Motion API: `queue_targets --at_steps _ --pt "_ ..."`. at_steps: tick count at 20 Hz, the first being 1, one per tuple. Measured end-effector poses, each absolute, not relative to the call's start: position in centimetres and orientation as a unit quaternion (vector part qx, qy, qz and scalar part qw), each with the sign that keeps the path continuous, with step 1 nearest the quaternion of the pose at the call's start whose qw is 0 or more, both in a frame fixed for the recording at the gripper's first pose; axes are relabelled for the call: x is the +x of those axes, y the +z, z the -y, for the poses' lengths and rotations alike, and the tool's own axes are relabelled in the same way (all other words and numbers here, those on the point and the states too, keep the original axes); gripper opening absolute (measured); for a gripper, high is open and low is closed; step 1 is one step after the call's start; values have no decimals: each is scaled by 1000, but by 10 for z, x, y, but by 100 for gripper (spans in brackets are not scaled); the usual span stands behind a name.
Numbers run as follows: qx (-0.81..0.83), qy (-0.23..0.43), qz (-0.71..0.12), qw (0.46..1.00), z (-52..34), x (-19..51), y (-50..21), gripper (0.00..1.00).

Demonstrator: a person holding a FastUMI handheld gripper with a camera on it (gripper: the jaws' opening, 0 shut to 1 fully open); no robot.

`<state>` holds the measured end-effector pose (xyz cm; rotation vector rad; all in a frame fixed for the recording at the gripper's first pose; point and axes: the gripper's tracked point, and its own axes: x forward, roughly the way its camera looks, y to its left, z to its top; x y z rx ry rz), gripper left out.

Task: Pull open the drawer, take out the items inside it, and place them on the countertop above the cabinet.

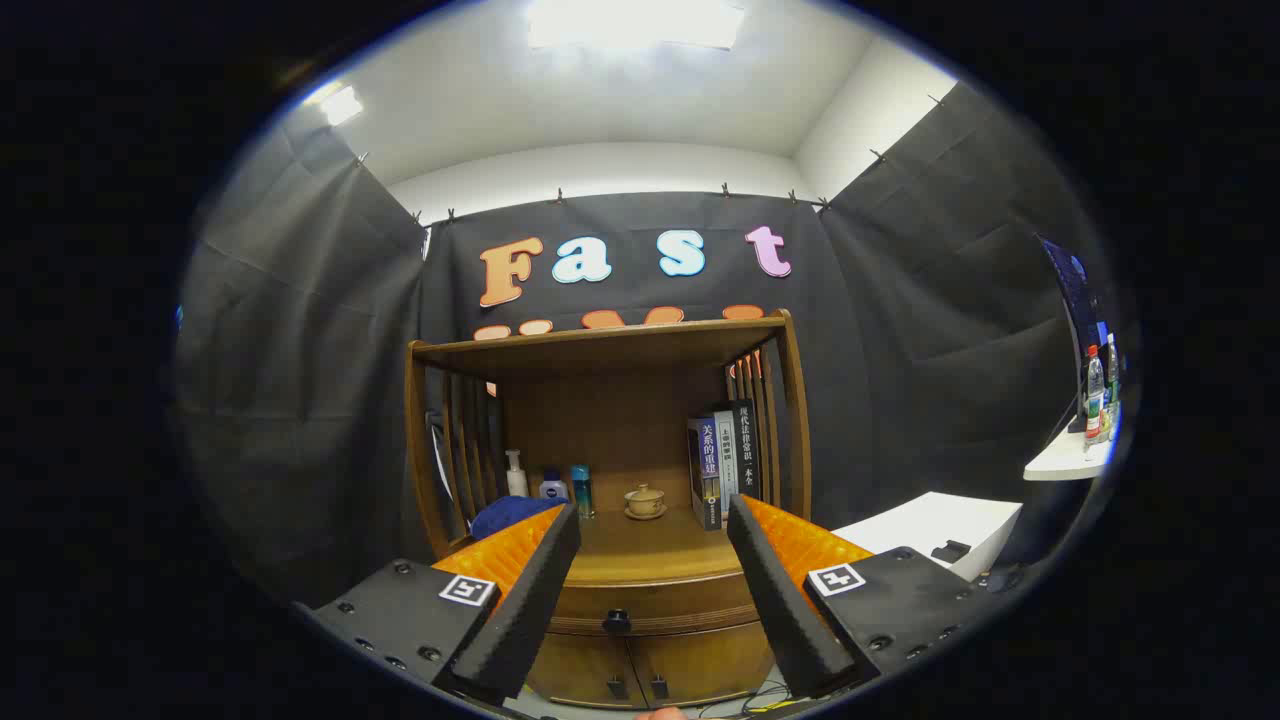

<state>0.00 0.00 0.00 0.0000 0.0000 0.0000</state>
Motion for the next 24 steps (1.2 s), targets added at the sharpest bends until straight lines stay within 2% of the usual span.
queue_targets --at_steps 24 --pt "2 0 4 1000 -10 2 -3 98"
